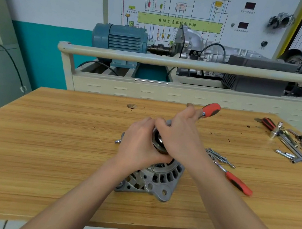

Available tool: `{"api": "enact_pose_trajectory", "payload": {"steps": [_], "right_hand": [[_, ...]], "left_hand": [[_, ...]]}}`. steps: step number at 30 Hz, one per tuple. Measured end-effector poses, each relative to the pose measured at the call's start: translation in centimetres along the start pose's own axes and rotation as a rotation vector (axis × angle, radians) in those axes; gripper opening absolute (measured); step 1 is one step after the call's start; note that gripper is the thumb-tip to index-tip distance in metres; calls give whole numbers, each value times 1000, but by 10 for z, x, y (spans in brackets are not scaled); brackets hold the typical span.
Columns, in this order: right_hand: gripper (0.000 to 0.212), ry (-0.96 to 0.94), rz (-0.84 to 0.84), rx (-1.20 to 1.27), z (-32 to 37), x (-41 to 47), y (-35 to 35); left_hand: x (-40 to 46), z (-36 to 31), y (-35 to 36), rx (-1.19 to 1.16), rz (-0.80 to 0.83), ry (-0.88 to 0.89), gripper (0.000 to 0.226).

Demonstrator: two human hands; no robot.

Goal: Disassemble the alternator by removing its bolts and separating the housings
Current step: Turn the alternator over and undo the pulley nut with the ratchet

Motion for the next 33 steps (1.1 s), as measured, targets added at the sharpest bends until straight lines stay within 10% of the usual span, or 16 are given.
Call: {"api": "enact_pose_trajectory", "payload": {"steps": [15,33], "right_hand": [[103,-455,423,555,42,11,3],[95,-425,80,929,14,14,-58]], "left_hand": [[1,4,0,-135,124,19,41],[6,11,0,-291,370,57,74]]}}
Point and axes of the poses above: each hand's wrist, its own x-axis towards the middle knuckle, its own y-axis out of the palm, z = x × y, the point moved 9 cm from there along x, towards the middle knuckle, and after that the axes turned 11 degrees about z, right-handed, at the moved point
